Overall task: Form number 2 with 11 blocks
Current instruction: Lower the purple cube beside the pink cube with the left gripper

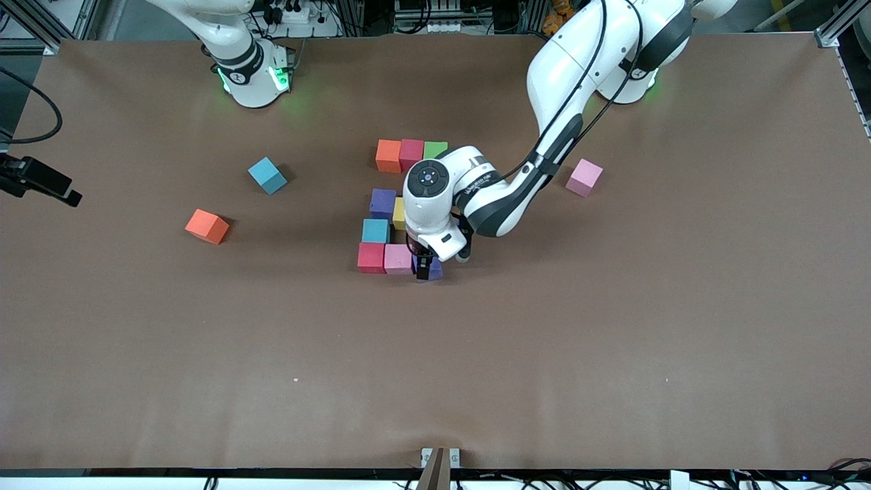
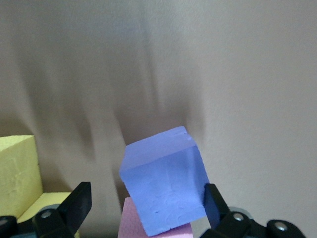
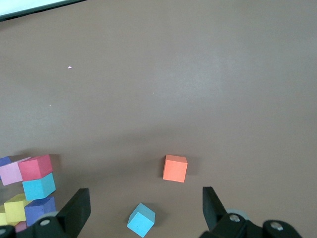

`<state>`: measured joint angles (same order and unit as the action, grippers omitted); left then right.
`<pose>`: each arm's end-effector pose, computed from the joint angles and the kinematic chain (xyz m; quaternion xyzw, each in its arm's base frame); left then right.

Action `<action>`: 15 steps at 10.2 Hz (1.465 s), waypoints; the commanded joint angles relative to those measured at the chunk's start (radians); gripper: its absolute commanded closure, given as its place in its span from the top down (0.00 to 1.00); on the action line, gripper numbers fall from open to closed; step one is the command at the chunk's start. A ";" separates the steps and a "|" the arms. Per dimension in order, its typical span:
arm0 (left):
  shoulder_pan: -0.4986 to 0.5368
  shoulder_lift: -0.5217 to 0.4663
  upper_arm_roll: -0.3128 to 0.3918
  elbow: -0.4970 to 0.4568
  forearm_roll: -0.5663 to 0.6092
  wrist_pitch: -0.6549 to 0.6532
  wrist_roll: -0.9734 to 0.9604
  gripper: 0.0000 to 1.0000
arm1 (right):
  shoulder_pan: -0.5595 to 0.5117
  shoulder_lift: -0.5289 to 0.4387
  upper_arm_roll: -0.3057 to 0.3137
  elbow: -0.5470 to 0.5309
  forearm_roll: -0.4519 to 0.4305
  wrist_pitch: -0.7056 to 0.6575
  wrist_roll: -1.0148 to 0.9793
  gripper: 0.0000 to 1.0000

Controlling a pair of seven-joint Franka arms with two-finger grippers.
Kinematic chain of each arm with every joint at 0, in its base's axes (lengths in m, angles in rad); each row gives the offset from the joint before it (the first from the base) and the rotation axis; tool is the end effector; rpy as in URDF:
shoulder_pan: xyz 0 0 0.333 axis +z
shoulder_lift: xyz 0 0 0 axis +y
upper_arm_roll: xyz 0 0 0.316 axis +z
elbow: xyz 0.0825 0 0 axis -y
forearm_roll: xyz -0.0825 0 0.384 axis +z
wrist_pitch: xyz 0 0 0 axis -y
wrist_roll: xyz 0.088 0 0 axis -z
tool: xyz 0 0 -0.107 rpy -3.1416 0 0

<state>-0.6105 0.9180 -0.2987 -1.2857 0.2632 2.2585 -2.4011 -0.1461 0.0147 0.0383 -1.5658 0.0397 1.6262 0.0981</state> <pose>0.5146 -0.5550 0.2158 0.7454 0.6649 -0.0141 0.0468 0.5619 -0.0569 0.6237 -0.9942 0.1034 -0.0229 0.0200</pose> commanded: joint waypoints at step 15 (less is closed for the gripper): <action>0.078 -0.157 -0.045 -0.010 -0.058 -0.227 0.072 1.00 | -0.010 0.004 0.012 0.016 0.017 -0.014 -0.001 1.00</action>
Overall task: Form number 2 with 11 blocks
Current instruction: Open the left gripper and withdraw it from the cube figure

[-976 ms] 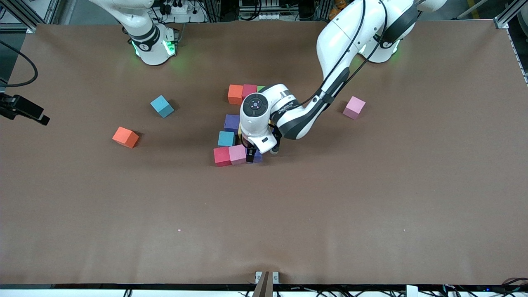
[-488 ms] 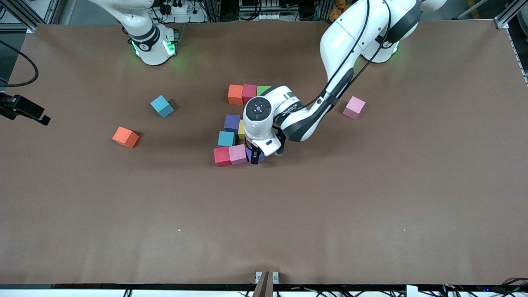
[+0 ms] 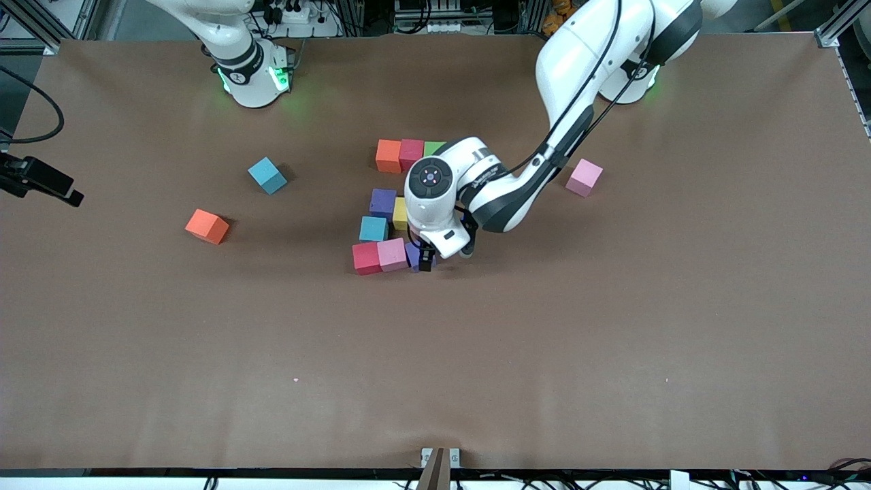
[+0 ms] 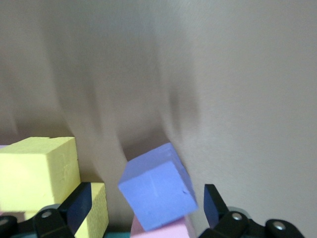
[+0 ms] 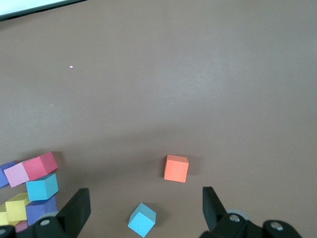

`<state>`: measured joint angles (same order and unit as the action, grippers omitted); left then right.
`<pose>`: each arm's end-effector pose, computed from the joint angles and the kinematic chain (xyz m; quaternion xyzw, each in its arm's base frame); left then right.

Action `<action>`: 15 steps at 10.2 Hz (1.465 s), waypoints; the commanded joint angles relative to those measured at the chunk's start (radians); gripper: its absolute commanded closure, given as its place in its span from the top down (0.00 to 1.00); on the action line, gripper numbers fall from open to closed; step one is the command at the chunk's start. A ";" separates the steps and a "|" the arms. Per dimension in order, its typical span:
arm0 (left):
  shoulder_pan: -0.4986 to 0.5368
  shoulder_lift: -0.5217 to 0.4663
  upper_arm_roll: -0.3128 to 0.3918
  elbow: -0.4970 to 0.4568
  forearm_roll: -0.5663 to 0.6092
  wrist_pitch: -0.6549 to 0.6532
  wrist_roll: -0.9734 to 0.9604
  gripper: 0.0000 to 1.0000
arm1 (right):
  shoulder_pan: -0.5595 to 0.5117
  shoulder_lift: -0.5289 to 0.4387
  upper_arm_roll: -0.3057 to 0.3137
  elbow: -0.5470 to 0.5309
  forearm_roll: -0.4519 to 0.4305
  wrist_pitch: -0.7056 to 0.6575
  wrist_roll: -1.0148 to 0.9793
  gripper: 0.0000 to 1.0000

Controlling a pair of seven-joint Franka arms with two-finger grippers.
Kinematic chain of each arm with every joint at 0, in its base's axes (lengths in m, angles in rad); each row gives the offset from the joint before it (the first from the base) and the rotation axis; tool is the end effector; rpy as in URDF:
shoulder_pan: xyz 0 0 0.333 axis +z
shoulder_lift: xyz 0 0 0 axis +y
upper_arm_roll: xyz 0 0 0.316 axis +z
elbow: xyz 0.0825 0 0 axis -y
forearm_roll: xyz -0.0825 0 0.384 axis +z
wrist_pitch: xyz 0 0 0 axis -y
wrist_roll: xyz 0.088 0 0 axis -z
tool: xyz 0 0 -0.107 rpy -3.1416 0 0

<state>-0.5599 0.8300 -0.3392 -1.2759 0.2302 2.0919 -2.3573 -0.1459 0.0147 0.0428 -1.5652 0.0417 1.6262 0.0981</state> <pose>0.5239 -0.5373 0.2744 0.7471 0.6642 -0.0237 0.0144 0.5621 -0.0541 0.6240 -0.9944 0.1011 -0.0232 0.0211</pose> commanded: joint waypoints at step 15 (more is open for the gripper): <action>0.403 -0.399 0.014 -0.054 -0.011 -0.415 0.856 1.00 | 0.000 -0.001 0.023 0.060 0.015 -0.005 0.003 1.00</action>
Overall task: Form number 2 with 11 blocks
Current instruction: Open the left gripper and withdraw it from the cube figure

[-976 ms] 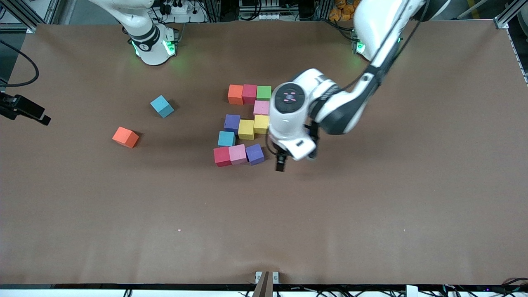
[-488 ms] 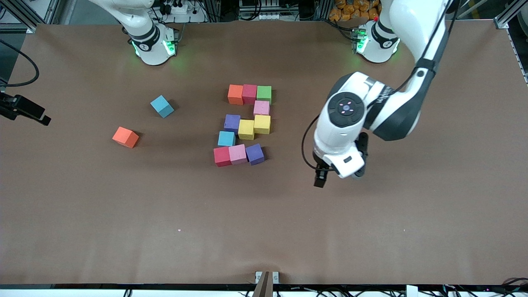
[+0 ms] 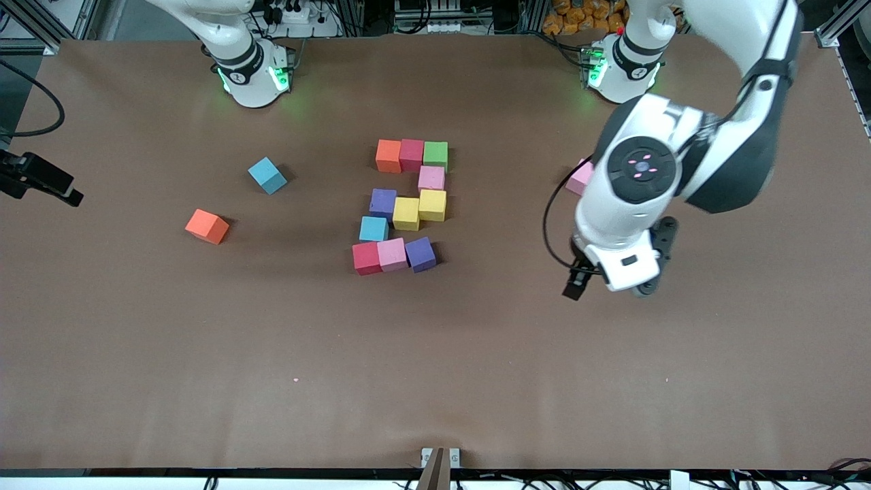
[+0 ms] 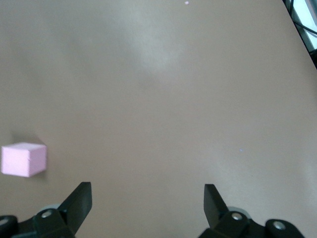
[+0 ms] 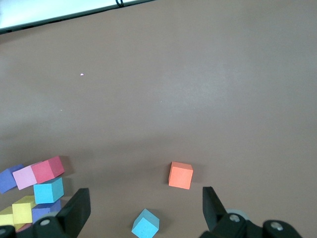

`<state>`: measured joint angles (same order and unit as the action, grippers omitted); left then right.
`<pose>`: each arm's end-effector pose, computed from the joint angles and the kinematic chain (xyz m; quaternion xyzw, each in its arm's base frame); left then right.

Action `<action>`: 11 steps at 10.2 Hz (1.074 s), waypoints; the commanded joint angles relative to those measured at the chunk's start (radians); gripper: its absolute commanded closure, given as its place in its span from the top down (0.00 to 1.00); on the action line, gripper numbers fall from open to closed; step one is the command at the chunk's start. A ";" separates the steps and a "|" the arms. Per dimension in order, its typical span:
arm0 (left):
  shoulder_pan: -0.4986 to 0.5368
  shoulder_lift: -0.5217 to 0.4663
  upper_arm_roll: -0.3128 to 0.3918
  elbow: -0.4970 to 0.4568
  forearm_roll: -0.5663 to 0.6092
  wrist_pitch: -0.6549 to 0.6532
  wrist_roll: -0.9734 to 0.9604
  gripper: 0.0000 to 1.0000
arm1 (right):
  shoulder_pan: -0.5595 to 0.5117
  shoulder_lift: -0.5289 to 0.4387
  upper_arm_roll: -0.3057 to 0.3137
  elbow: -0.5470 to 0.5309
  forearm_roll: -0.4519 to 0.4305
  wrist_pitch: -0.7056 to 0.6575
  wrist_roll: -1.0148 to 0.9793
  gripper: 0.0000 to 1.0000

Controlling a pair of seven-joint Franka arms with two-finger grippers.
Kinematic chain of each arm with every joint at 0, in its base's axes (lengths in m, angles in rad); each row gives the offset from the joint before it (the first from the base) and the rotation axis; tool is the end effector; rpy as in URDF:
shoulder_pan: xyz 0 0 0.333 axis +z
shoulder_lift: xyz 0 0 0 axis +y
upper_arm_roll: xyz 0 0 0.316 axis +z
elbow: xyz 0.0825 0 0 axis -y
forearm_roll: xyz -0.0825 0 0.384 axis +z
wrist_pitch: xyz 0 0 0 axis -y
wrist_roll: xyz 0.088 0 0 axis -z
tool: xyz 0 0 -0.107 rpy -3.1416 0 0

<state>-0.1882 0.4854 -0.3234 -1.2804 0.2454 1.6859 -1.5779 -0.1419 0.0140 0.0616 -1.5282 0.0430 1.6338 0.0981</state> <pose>0.6338 -0.2758 0.4795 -0.8610 -0.5057 -0.0260 0.0479 0.5643 -0.0413 0.6429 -0.9947 0.0894 -0.0456 0.0223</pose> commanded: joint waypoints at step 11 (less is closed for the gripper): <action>0.171 -0.447 0.214 -0.240 -0.159 -0.106 1.224 1.00 | -0.004 0.000 0.000 0.040 0.011 0.000 -0.005 1.00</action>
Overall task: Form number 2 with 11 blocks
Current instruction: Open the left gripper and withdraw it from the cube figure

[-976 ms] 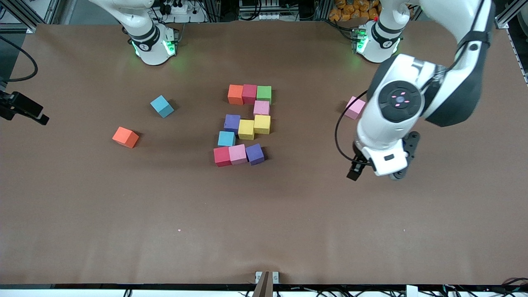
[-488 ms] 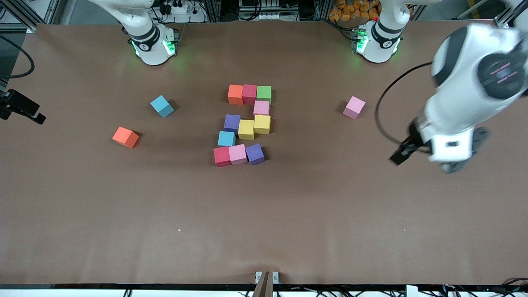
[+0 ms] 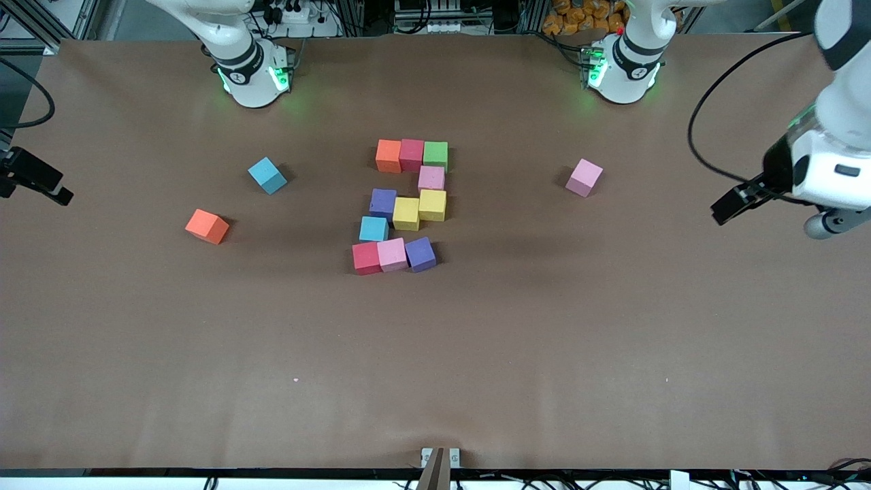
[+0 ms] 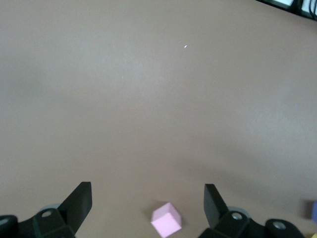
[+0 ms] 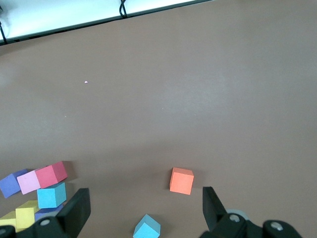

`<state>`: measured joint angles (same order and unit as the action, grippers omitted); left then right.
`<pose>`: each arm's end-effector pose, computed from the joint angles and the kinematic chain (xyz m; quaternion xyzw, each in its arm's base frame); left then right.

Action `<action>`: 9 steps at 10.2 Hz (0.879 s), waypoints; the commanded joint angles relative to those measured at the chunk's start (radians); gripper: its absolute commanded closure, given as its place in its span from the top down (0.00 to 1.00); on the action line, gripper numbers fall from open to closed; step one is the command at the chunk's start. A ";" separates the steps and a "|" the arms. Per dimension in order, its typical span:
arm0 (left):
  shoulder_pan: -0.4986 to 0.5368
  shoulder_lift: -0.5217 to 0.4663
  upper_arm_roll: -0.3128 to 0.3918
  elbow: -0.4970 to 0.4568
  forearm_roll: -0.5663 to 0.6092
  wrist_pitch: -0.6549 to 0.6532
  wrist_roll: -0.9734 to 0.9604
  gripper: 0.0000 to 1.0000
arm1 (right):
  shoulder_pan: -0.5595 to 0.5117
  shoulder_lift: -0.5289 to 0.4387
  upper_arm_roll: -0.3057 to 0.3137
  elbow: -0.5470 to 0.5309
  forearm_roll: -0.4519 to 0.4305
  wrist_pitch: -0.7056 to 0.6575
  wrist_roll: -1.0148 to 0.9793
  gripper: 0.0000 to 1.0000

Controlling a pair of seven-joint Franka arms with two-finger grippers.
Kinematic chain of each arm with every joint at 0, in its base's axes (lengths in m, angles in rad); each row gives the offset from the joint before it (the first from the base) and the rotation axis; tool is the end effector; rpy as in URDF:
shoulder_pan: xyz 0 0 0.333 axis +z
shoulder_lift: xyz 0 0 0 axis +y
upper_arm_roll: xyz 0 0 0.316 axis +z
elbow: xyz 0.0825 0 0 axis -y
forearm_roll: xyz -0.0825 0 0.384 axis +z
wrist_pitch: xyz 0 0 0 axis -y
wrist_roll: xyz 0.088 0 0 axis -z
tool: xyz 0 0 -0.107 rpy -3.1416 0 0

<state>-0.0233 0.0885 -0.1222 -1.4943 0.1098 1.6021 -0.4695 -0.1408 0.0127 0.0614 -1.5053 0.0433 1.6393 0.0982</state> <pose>0.5809 -0.0702 0.6139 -0.9858 -0.1602 -0.0245 0.0441 0.5644 -0.0408 0.6551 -0.9940 0.0887 -0.0604 0.0226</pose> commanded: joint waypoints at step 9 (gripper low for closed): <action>0.010 -0.072 0.021 0.008 -0.114 -0.067 0.289 1.00 | -0.010 0.019 -0.002 0.056 0.015 -0.009 0.000 1.00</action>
<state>-0.0204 0.0289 -0.1029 -1.4905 0.0288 1.5428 -0.2088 -0.1500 0.0198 0.0476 -1.4595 0.0446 1.6374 0.0980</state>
